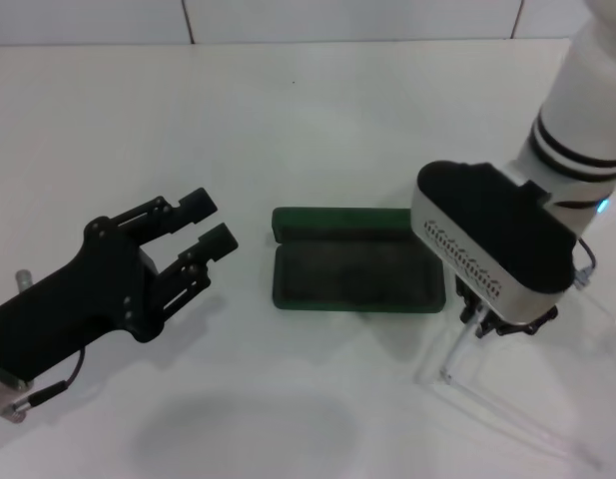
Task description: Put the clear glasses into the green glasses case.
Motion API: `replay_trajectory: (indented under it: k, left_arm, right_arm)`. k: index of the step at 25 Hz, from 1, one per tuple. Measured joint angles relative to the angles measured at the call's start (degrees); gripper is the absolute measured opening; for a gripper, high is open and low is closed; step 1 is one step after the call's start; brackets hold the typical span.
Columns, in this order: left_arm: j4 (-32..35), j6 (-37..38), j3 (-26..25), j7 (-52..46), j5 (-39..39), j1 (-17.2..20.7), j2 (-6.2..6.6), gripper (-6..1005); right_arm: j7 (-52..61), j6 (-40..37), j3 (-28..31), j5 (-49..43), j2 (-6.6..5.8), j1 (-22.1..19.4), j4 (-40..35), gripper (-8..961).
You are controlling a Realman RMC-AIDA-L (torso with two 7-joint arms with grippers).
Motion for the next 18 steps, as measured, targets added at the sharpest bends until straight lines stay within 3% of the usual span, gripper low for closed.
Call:
replay_trajectory:
  k: [7, 12, 18]
  left_arm:
    - [-1.2, 5.3, 0.0, 0.3, -3.6, -0.7, -0.35, 410]
    - [-0.6, 9.3, -0.3, -3.4, -5.5, -3.4, 0.32, 410]
    - [2.4, 10.3, -0.2, -5.9, -6.3, -4.8, 0.47, 410]
  right_arm:
    - [6.1, -5.7, 6.4, 4.9, -0.01, -5.8, -12.6, 117]
    - [8.0, -6.1, 14.5, 10.3, -0.1, -13.1, -23.2, 117]
    - [5.8, 0.0, 24.5, 27.6, 0.01, -21.0, -26.4, 117]
